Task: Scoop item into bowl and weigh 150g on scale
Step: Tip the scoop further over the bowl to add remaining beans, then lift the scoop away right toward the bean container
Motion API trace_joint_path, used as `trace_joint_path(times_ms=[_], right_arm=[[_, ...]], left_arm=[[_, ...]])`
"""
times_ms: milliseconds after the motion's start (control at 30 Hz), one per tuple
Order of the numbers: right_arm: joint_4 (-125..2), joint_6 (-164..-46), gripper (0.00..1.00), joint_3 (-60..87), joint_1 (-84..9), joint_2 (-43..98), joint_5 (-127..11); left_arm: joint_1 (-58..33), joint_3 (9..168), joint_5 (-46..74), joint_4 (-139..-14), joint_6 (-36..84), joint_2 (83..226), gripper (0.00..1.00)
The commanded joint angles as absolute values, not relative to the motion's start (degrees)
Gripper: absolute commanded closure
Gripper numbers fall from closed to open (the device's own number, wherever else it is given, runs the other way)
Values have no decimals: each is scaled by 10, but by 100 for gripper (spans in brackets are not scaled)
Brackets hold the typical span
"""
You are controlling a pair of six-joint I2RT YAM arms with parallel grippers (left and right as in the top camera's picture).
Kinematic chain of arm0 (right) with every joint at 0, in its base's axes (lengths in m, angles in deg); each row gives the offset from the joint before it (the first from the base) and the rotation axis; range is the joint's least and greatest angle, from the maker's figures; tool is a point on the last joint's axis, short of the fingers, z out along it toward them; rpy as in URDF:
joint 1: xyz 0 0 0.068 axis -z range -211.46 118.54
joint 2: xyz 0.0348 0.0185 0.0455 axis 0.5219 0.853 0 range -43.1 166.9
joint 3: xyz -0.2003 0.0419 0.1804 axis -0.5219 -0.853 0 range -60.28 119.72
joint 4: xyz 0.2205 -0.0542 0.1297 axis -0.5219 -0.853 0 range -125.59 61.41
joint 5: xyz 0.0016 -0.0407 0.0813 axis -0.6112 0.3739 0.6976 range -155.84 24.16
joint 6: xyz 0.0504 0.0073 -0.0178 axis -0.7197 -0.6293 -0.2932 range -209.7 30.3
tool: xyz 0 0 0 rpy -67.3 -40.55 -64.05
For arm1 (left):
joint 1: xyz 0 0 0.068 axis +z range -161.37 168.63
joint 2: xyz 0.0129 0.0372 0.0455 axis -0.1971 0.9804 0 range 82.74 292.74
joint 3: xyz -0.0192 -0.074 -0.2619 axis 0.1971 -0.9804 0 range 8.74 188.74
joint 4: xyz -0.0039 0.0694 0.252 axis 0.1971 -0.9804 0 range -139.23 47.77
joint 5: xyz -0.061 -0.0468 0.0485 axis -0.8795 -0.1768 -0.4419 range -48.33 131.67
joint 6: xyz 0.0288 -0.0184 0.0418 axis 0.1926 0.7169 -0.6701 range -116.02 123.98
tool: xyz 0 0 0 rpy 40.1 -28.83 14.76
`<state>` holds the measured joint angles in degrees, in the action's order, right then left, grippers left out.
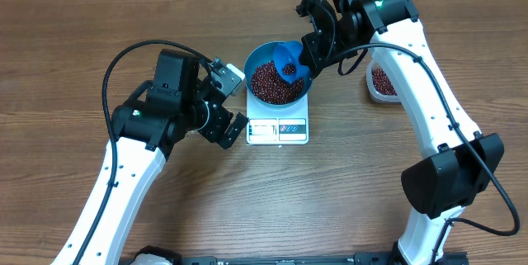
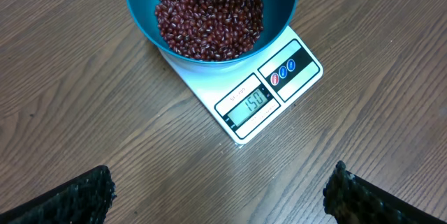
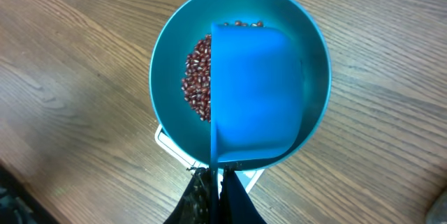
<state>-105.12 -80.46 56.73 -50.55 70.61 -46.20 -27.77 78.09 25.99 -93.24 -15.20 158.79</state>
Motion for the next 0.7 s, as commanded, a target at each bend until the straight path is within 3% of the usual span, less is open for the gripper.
trace_joint_path(times_ms=[0, 667], right_arm=[[-1051, -802, 96, 587, -492, 668, -435], [-1089, -802, 96, 587, -292, 633, -403]], left_arm=[[-279, 779, 252, -931, -142, 1592, 0], [-279, 779, 252, -931, -142, 1592, 0]])
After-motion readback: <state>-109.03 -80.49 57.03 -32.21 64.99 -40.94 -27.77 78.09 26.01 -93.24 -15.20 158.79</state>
